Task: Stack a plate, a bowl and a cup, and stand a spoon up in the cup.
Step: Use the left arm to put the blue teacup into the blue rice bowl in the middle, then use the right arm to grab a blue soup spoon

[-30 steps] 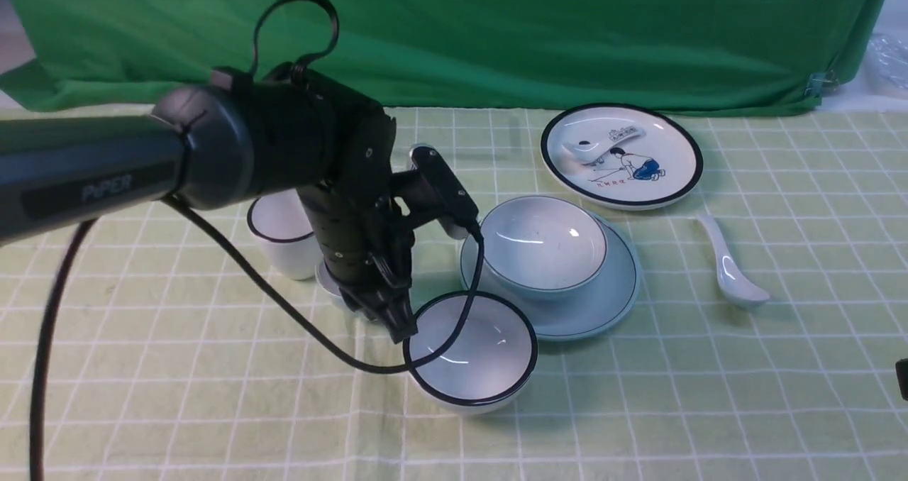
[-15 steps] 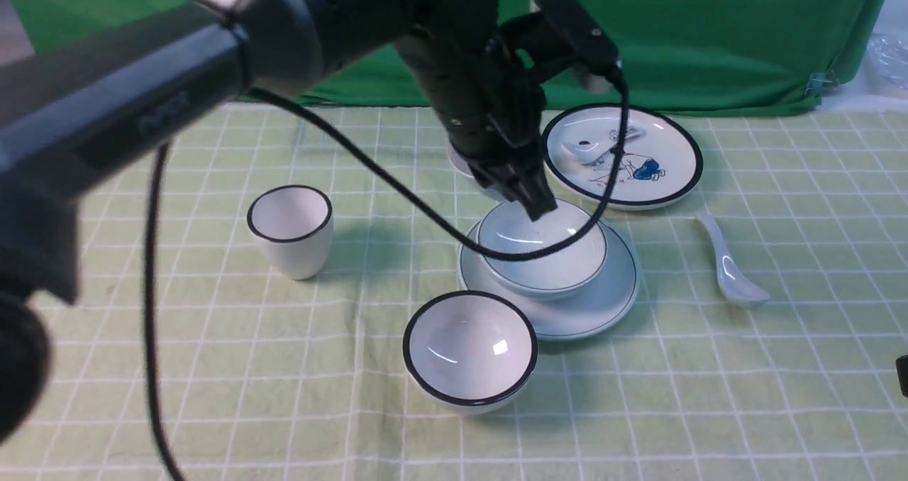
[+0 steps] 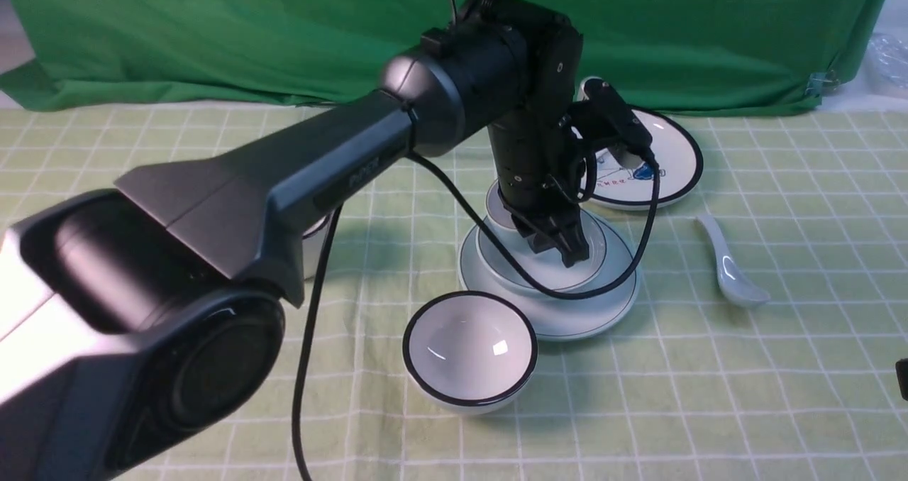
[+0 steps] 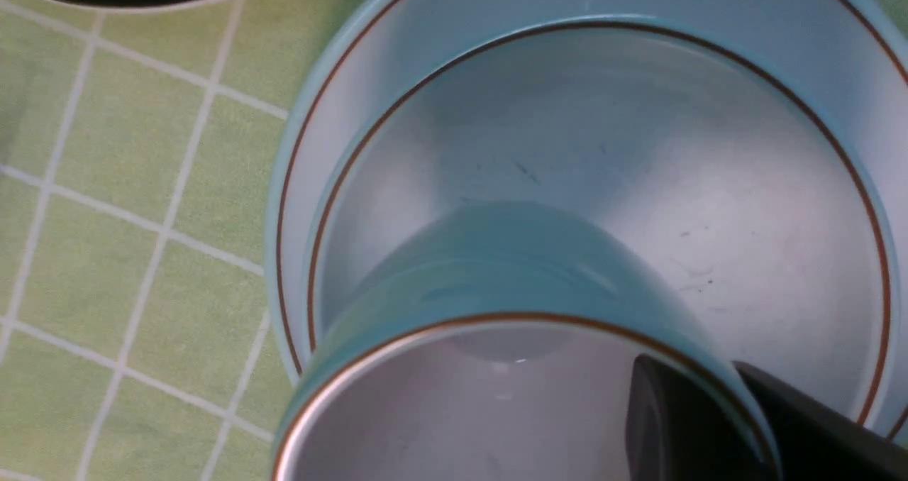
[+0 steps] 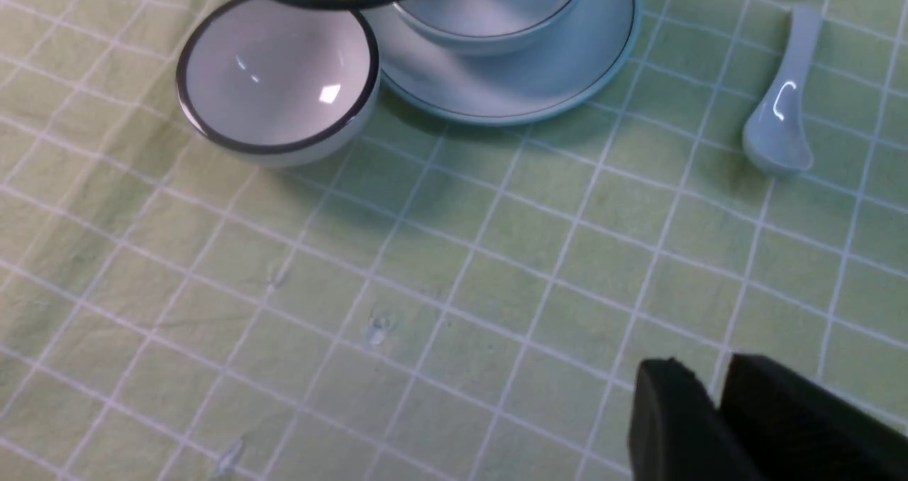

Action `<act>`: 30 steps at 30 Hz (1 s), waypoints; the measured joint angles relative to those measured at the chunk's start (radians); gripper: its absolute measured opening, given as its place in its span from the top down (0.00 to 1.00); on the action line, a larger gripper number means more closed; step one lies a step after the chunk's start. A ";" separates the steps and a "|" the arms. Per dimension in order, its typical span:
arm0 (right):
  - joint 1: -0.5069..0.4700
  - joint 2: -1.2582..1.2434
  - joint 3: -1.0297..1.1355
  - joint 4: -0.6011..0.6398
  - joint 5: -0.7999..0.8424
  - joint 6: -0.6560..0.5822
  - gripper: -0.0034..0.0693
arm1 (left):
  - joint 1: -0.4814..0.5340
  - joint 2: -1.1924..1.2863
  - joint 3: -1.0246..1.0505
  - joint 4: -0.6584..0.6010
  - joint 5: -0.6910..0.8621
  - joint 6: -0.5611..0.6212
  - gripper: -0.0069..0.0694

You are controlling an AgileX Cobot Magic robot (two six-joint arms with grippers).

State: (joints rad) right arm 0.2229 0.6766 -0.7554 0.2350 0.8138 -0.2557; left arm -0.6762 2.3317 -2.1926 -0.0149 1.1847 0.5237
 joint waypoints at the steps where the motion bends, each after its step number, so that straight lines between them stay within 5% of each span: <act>1: 0.000 0.000 0.000 0.000 0.000 0.000 0.75 | 0.000 0.006 -0.002 0.000 0.001 0.001 0.86; 11: 0.000 0.000 0.000 0.000 -0.004 0.002 0.71 | 0.000 0.017 -0.004 -0.022 -0.003 0.007 0.79; 18: 0.000 0.055 -0.015 0.000 -0.015 0.082 0.49 | 0.000 -0.014 -0.004 -0.044 -0.012 0.014 0.42; 19: 0.000 0.117 -0.029 0.000 -0.017 0.091 0.44 | 0.003 -0.047 -0.004 -0.053 0.000 -0.003 0.31; 23: 0.000 0.279 -0.070 -0.028 -0.057 0.115 0.42 | 0.007 -0.133 -0.003 -0.060 0.026 -0.104 0.18; 25: 0.000 0.389 -0.105 -0.053 -0.101 0.136 0.42 | 0.006 -0.201 0.005 -0.053 0.030 -0.212 0.19; 29: -0.008 0.611 -0.215 -0.093 -0.140 0.172 0.40 | 0.004 -0.389 0.080 -0.047 0.025 -0.327 0.36; 30: -0.025 0.703 -0.275 -0.097 -0.136 0.181 0.38 | 0.001 -0.483 0.147 -0.047 0.023 -0.355 0.49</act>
State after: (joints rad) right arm 0.1980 1.3798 -1.0301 0.1377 0.6779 -0.0747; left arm -0.6748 1.8484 -2.0458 -0.0619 1.2075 0.1688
